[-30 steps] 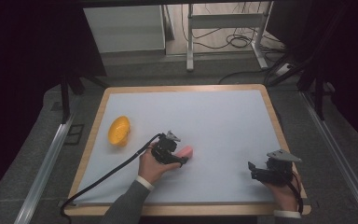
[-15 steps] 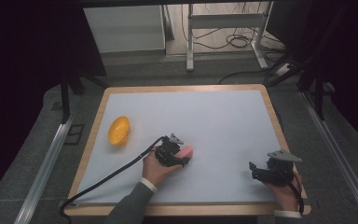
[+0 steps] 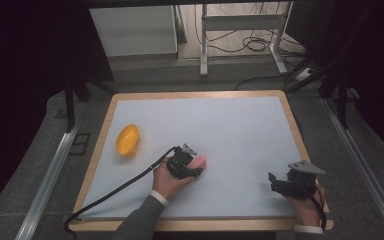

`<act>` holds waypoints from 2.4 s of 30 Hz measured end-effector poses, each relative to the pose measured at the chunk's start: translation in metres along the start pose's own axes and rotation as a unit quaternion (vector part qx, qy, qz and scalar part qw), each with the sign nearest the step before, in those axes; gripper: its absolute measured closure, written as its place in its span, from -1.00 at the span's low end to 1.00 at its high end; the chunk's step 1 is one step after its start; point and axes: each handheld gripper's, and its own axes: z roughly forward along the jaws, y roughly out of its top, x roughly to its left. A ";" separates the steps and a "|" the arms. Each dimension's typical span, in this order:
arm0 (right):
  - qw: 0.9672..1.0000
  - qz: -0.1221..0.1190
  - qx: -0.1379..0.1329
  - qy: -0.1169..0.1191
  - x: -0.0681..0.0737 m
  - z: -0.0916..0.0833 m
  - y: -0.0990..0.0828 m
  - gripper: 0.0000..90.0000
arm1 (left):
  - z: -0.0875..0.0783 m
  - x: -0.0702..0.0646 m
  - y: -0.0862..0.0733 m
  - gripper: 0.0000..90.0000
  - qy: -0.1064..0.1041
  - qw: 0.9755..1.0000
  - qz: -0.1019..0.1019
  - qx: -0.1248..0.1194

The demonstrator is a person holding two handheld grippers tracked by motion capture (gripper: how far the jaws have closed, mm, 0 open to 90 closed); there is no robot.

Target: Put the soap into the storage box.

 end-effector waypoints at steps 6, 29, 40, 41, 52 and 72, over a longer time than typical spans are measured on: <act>1.000 -0.001 0.001 -0.001 0.000 0.000 0.000 -0.82 | -0.007 0.000 0.001 0.33 0.001 1.000 0.001 -0.007; 1.000 -0.003 0.004 0.001 0.000 0.002 -0.001 -0.82 | -0.037 0.003 0.006 0.33 0.022 0.999 0.008 -0.025; 1.000 -0.003 0.005 0.000 0.000 0.002 -0.001 -0.82 | -0.050 0.010 0.005 0.34 0.024 0.999 0.002 -0.032; 1.000 -0.003 0.005 0.000 0.000 0.002 -0.001 -0.82 | -0.051 0.012 0.004 0.33 0.024 0.999 0.001 -0.032; 1.000 -0.003 0.006 0.000 0.000 0.002 -0.002 -0.82 | -0.068 0.025 -0.004 0.34 0.037 0.998 -0.013 -0.041; 1.000 0.001 0.003 -0.003 -0.001 0.002 -0.001 -0.82 | -0.084 0.042 -0.011 0.34 0.051 0.997 -0.033 -0.052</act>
